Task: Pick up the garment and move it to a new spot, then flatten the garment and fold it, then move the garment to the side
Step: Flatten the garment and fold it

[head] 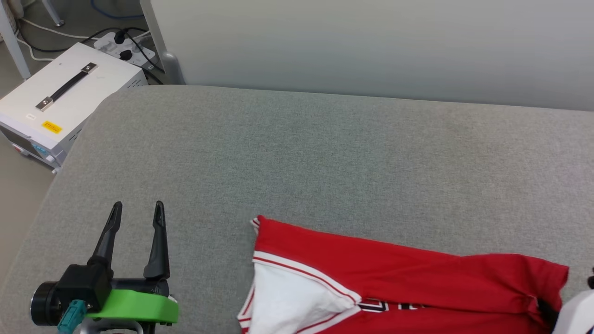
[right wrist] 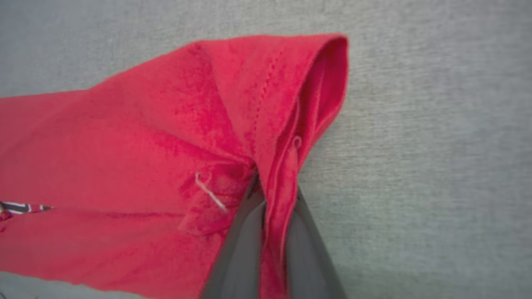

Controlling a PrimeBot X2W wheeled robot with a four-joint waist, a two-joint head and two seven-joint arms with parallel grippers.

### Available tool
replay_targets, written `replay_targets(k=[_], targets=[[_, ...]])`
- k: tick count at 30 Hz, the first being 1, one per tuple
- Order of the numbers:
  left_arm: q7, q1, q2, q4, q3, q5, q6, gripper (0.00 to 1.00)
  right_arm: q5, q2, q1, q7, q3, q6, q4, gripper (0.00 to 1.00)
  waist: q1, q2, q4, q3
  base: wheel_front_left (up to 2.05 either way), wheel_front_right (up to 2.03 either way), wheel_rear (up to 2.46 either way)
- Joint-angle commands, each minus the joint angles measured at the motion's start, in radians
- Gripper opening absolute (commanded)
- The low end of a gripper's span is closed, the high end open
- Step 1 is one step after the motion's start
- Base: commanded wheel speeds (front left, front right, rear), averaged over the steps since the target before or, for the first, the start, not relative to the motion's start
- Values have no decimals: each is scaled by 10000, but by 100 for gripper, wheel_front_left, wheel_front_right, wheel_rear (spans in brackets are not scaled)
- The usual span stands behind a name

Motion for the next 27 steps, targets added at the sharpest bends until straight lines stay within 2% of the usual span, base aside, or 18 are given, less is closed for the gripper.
replay_targets(k=[1,2,4,8,9,13,18,22,27], targets=[[-57,130,-47,22,-2,-55,-25,100,-180,-240,-20,-140,-245,-19,181,0,0,120,-69,-87,0,0,0],[-57,190,-28,32,-52,-91,-26,100,-464,-428,-115,-348,-753,-19,442,0,0,120,-146,-167,0,0,0],[-57,224,-11,49,-84,-110,-27,100,-600,-467,-150,-398,-989,-19,516,0,0,120,-184,-224,0,0,0],[-57,379,-29,136,-216,-204,-27,100,-491,-192,63,11,-1213,-19,-57,0,0,120,-281,-484,0,0,0],[-57,565,-74,236,-370,-247,-28,100,-558,185,582,573,-1259,-19,-1035,0,0,120,-281,-753,0,0,0],[-57,647,-77,316,-663,-294,-28,100,-605,723,1083,1136,-1173,-19,-2051,0,0,120,-174,-901,0,0,0],[-57,684,-65,335,-778,-389,-28,100,-5,1995,1374,2069,-882,-19,-3321,0,0,120,65,-964,0,0,0],[-57,697,-20,356,-762,-397,-28,100,18,2803,1295,2464,-501,-19,-3987,0,0,120,282,-960,0,0,0],[-57,673,81,384,-739,-404,-28,100,40,3559,966,2785,142,-19,-4156,0,0,120,547,-946,0,0,0]])
